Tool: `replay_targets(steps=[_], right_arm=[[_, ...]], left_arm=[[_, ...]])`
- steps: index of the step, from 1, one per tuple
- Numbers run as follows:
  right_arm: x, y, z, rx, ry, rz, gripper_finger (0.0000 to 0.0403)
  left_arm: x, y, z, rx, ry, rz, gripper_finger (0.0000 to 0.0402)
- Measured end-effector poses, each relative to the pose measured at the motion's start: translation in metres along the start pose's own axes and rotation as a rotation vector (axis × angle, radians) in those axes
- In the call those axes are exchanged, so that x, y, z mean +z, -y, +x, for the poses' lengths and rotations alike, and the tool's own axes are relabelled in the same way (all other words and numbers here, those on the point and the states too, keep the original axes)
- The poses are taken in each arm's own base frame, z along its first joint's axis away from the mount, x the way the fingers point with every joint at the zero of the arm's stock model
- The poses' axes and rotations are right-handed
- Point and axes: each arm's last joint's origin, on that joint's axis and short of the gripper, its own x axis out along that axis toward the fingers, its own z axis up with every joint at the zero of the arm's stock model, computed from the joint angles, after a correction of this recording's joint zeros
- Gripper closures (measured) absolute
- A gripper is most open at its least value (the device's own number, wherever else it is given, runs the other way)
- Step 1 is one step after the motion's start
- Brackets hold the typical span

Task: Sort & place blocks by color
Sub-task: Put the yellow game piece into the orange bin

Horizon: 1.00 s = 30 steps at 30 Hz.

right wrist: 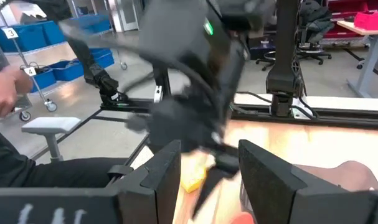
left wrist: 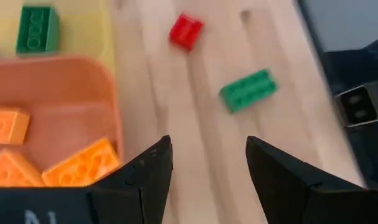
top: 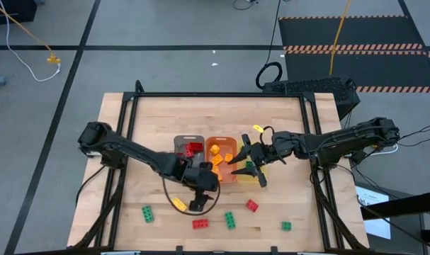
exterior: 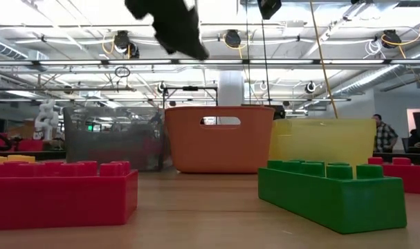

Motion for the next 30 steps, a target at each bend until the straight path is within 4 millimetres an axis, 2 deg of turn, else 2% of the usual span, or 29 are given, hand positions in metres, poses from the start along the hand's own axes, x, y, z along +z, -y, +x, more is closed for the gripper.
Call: replay_targets(steps=[2,8,12,20,30], right_arm=[[-0.001,0.0,0.0,0.0,-0.006,0.001,0.025],[-0.002,0.0,0.0,-0.001,-0.015,0.003,0.025],[-0.002,0.0,0.0,-0.001,-0.018,0.004,0.025],[-0.002,-0.002,0.0,0.006,-0.019,0.007,0.025],[-0.002,-0.003,0.001,0.011,-0.013,0.001,0.025]], left_arm=[[-0.004,0.007,-0.01,-0.003,-0.049,0.007,0.0197],[-0.026,0.026,-0.023,0.057,-0.219,0.043,0.0197],[-0.041,0.041,-0.025,0.09,-0.328,0.1,0.0197],[-0.06,0.066,-0.026,0.068,-0.41,0.182,0.0189],[-0.09,0.063,0.016,0.103,-0.541,0.222,0.0078]])
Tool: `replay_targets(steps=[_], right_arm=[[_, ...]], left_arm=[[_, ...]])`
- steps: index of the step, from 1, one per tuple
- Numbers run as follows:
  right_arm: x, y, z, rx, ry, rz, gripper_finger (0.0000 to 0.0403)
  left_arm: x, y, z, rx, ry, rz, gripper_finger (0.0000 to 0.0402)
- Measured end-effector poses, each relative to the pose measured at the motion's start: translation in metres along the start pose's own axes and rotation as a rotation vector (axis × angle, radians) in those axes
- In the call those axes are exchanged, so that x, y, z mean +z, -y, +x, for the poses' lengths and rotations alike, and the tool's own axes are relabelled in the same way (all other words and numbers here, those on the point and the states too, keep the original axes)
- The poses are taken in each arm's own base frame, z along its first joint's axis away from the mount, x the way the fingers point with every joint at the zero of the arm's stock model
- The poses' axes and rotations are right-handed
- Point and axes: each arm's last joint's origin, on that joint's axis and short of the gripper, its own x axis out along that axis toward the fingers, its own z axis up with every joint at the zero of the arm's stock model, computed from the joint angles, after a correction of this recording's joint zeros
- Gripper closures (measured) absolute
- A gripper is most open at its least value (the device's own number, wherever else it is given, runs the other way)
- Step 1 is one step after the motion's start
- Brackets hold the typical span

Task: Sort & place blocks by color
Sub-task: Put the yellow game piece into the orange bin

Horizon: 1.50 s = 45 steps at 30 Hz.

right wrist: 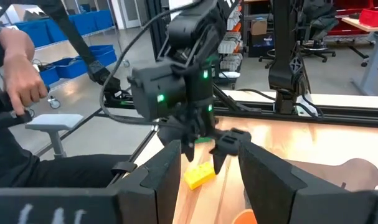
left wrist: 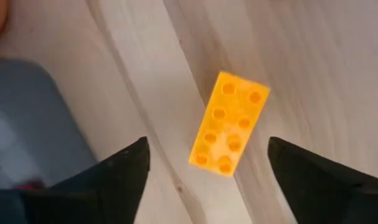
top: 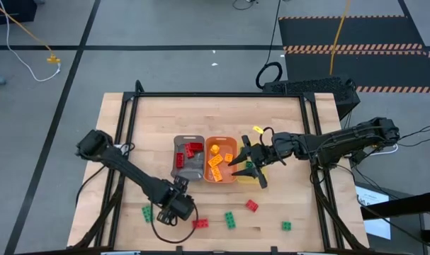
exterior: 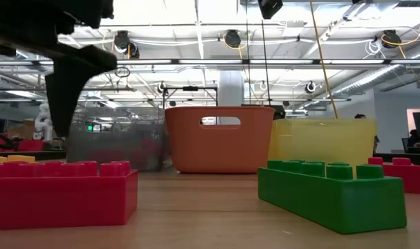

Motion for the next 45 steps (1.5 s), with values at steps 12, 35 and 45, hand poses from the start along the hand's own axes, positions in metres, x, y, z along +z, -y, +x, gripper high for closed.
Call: replay_targets(steps=[12,35,45], right_arm=[[-0.001,0.0,0.0,-0.001,-0.008,-0.002,0.025],[-0.002,0.0,0.0,-0.004,-0.017,0.002,0.025],[0.003,-0.001,-0.005,0.0,0.005,0.018,0.025]], left_arm=[[0.005,0.004,0.031,-0.052,-0.076,0.057,0.0054],[0.034,-0.015,0.018,-0.041,-0.012,0.095,0.0261],[0.064,-0.048,-0.044,0.213,0.052,0.097,0.0261]])
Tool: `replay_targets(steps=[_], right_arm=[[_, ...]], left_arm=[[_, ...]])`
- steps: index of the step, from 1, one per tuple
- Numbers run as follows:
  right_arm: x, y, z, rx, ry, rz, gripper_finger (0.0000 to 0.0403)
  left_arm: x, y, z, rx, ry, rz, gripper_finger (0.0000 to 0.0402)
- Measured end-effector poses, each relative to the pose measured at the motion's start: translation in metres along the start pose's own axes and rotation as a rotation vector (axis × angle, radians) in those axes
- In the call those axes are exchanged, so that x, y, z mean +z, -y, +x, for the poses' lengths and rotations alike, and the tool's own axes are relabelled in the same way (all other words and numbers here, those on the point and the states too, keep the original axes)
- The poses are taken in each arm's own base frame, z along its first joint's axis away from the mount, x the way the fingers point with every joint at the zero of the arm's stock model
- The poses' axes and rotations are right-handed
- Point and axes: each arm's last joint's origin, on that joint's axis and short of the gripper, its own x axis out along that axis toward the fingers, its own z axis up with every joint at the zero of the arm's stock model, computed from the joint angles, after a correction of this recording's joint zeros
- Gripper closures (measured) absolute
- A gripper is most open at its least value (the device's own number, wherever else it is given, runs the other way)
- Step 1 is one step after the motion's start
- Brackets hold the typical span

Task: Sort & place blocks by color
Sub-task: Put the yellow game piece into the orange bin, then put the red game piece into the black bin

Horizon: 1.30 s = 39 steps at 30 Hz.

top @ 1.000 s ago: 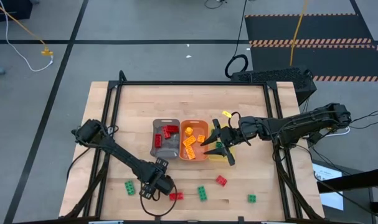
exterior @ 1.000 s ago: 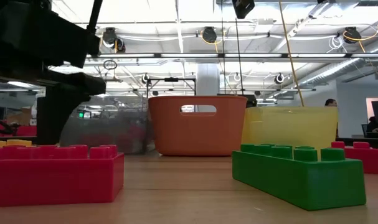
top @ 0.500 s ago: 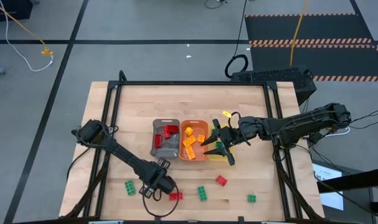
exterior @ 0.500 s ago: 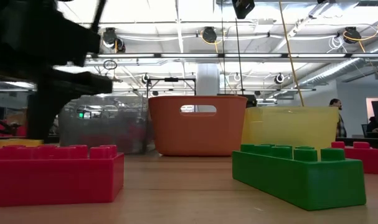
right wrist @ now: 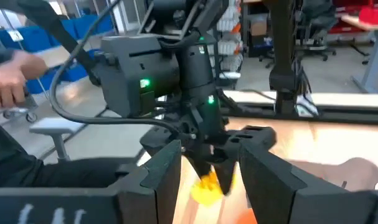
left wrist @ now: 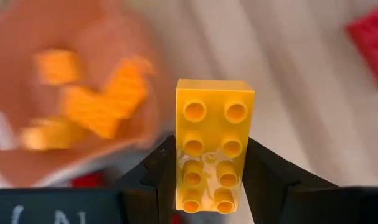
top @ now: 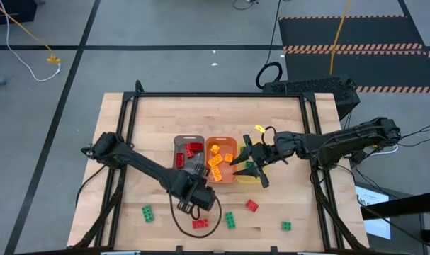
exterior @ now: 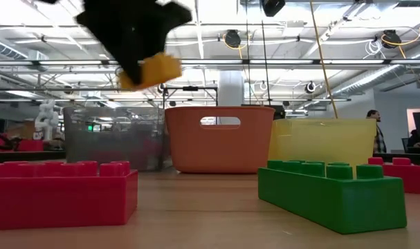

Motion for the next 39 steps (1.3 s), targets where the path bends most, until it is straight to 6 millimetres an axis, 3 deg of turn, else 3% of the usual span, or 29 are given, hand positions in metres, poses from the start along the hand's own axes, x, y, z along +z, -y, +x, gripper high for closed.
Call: replay_targets(steps=[4,9,14,19,30,39], right_arm=[[0.009,-0.005,-0.013,0.008,0.019,0.002,0.025],[0.013,-0.018,-0.025,0.044,0.013,-0.03,0.025],[0.003,-0.027,-0.03,0.081,0.014,-0.079,0.025],[0.003,-0.028,-0.035,0.082,0.032,-0.089,0.025],[0.003,-0.028,-0.035,0.081,0.03,-0.089,0.025],[-0.002,-0.027,-0.035,0.078,0.016,-0.087,0.025]], left_arm=[[0.005,-0.018,-0.005,0.066,0.037,-0.003,0.0242],[0.007,-0.046,0.005,0.145,0.074,-0.028,0.0246],[0.002,-0.084,0.015,0.203,0.088,-0.109,0.0255],[0.0,-0.106,0.019,0.188,0.133,-0.181,0.0207],[0.0,-0.109,0.019,0.184,0.145,-0.212,0.0097],[-0.003,-0.086,-0.002,0.144,0.14,-0.221,0.0077]])
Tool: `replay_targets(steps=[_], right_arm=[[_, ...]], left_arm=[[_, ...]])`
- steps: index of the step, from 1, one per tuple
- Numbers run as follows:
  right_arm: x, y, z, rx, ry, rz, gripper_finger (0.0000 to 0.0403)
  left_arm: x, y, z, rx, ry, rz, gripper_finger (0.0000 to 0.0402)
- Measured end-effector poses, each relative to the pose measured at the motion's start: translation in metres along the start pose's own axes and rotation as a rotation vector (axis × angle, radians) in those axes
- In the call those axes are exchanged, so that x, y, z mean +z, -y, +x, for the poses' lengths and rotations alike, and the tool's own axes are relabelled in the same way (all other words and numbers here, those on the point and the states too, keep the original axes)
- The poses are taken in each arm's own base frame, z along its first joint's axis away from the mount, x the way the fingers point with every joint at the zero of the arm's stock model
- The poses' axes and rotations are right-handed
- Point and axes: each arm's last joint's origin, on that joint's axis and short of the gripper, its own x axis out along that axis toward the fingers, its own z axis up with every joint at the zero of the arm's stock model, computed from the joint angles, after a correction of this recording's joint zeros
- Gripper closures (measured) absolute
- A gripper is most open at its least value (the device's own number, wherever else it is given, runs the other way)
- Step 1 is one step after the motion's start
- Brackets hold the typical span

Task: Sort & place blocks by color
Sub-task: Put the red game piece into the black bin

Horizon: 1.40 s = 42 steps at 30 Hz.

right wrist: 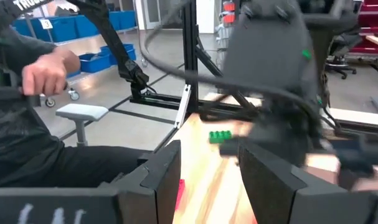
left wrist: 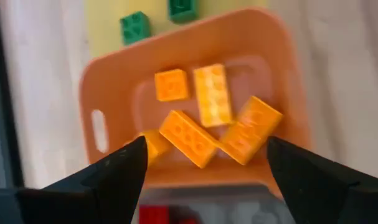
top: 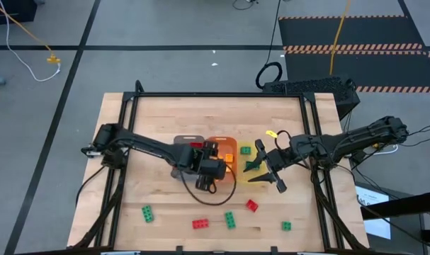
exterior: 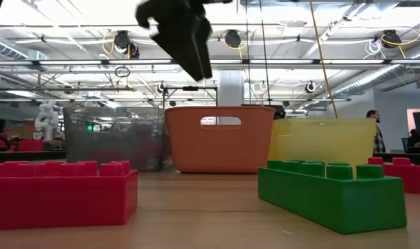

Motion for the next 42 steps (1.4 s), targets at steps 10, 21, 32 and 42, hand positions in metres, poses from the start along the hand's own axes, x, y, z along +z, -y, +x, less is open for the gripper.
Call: replay_targets(steps=[10,21,32,42], right_arm=[[-0.01,0.001,0.0,0.002,0.059,-0.012,0.025],[-0.03,0.001,-0.006,0.025,0.233,0.056,0.025],[-0.04,-0.021,0.006,0.131,0.223,0.075,0.025],[-0.044,-0.041,0.013,0.214,0.246,0.042,0.025]], left_arm=[[-0.003,0.051,-0.032,-0.285,-0.005,-0.127,0.011],[0.007,0.108,-0.054,-0.371,0.131,-0.267,0.0122],[0.005,0.155,-0.037,-0.356,0.099,-0.403,0.0121],[-0.006,0.189,0.015,-0.333,-0.084,-0.421,0.0121]])
